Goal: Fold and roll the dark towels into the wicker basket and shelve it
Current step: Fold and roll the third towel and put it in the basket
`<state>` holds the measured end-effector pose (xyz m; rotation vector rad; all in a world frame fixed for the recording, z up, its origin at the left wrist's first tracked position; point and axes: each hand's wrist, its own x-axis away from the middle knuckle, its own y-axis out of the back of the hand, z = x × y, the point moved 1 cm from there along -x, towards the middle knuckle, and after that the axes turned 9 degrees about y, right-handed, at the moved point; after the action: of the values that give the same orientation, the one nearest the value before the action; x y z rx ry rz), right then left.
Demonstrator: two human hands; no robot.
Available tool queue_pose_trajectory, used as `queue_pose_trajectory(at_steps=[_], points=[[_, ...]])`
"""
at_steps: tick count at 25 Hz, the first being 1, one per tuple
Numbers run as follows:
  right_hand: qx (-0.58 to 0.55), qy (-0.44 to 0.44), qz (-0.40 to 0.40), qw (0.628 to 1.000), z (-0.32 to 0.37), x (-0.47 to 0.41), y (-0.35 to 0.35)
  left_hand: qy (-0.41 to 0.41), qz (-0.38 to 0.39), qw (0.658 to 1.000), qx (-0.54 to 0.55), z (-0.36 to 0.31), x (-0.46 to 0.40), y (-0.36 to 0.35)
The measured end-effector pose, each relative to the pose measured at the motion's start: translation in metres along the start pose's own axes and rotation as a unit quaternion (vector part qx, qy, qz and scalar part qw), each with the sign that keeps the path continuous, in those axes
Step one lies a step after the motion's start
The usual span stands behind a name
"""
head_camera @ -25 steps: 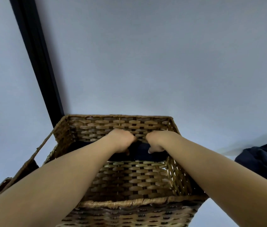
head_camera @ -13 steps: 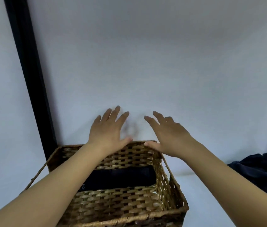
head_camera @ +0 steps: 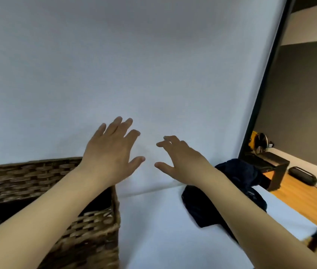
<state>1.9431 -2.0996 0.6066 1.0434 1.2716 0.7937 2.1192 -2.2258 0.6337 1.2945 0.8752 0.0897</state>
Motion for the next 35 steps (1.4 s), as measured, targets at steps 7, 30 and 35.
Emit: queue_pose_trajectory(at_steps=[7,30,35], points=[[-0.062,-0.163,-0.002,0.985,-0.168,0.127,-0.029,-0.054,0.091,0.99,0.096,-0.177,0.001,-0.077],[-0.32,-0.402,-0.075,0.855,-0.277,0.186,-0.113,0.33,0.163,0.791,0.488,-0.281,-0.02,-0.227],[-0.226,-0.264,-0.17,0.922,-0.249,0.165,-0.096,0.297,0.133,0.796,0.51,-0.283,-0.044,-0.193]])
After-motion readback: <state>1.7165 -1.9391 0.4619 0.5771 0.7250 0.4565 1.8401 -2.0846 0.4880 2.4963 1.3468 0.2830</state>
